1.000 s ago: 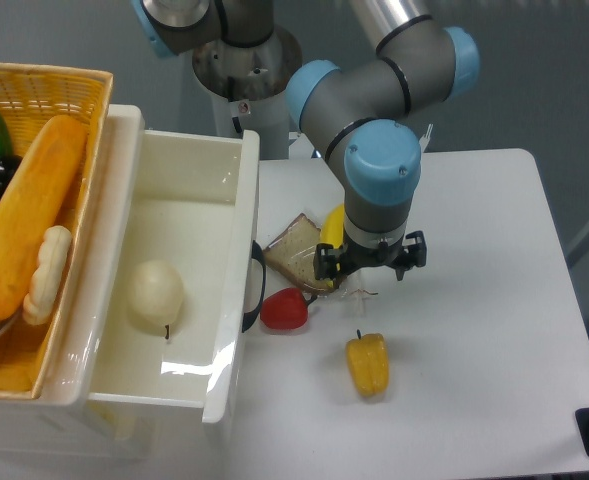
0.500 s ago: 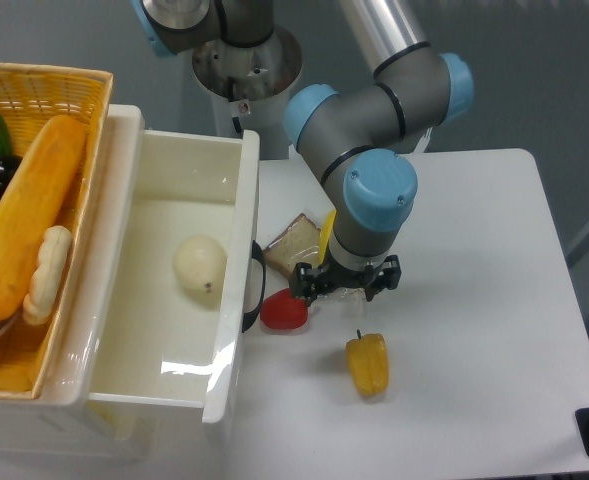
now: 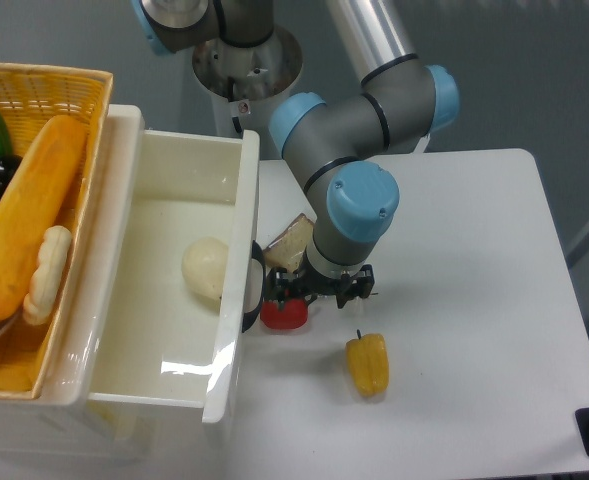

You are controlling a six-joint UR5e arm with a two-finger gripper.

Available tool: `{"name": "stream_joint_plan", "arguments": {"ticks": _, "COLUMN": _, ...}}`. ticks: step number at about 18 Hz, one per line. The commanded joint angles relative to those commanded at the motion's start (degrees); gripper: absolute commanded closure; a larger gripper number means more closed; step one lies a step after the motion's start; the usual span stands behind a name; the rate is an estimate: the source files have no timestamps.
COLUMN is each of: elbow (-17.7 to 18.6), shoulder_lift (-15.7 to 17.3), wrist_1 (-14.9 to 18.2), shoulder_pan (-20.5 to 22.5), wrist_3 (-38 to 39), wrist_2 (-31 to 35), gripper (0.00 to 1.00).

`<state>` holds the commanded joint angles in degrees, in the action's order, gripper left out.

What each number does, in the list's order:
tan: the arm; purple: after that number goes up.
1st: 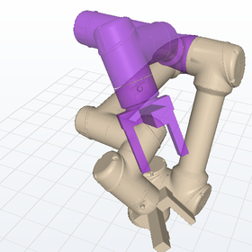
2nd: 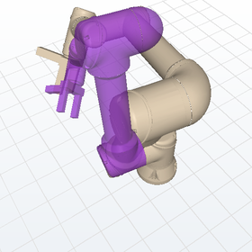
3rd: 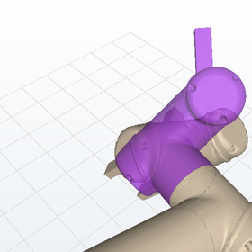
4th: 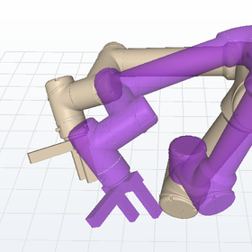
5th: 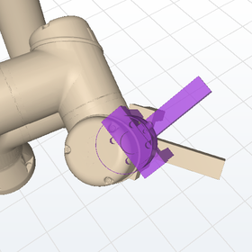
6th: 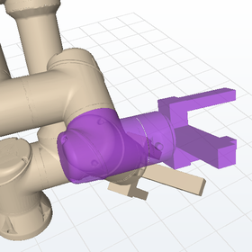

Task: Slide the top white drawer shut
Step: 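Lower the gripper beside the open drawer's front panel, then push the drawer front with the gripper into the cabinet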

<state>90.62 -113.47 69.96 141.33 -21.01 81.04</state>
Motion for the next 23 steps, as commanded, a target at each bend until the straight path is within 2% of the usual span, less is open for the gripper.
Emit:
{"name": "stream_joint_plan", "arguments": {"ticks": 14, "elbow": 0.0, "shoulder_lift": 0.3, "wrist_1": 1.0, "shoulder_pan": -0.5, "wrist_3": -0.1, "wrist_2": -1.4, "gripper": 0.0}}
{"name": "stream_joint_plan", "arguments": {"ticks": 18, "elbow": -0.1, "shoulder_lift": 1.0, "wrist_1": 2.9, "shoulder_pan": -1.0, "wrist_3": -0.2, "wrist_2": -2.1, "gripper": 0.0}}
{"name": "stream_joint_plan", "arguments": {"ticks": 23, "elbow": -0.1, "shoulder_lift": 1.6, "wrist_1": 3.2, "shoulder_pan": -1.6, "wrist_3": -0.2, "wrist_2": -3.0, "gripper": 0.0}}
